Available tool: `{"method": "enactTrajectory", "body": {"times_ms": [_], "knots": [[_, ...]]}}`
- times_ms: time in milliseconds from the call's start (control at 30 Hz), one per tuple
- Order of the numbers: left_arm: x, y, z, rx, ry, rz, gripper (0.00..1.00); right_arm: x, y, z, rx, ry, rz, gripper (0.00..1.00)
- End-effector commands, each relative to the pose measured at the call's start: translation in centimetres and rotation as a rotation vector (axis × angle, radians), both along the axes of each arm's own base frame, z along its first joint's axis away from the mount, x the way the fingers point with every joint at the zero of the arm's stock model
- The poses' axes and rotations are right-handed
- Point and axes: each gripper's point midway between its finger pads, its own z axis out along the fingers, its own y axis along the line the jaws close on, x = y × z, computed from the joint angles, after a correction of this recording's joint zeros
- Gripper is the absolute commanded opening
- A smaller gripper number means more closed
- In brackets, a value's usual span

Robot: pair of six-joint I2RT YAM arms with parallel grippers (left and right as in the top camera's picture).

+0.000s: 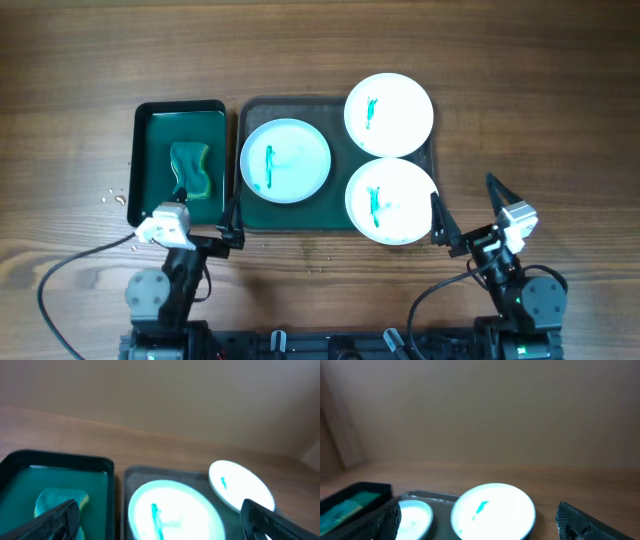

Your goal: Clean dirty plates on tray and stack at the side

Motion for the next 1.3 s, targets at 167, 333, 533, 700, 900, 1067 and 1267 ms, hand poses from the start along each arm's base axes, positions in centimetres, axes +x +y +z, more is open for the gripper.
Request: {"method": "enactTrajectory", "body": {"times_ms": [167,333,533,700,900,1067,1267], "knots": [[1.1,-2.6,8.5,-0.029,0.105,-0.158,1.00,-0.4,2.9,4.7,0.050,0.104,0.184,1.00],[3.0,-4.2,10.4,-0.069,0.294,-0.256,1.00,1.4,3.7,5.2,0.069,0.298,0.225,1.00],[5.4,-4.2,9.0,-0.082,0.590,-0.255,1.00,3.6,4.7,4.7,0.081,0.640,0.271,1.00],[7.2,-3.7,6.4,-0.083,0.716,-0.225,1.00,5.4,4.9,4.1,-0.001,0.831,0.296,1.00],[8.9,-3.7,4.5,-0.089,0.758,-0.224,1.00,8.3,5.3,1.6,0.075,0.967,0.282,1.00],[9.9,-3.5,4.0,-0.083,0.756,-0.212,1.00,10.3,6.2,-1.1,0.064,1.012,0.309,0.93],[10.0,2.5,2.0,-0.002,0.827,0.164,0.86,11.3,8.8,-4.7,0.031,1.117,0.279,0.74]]}}
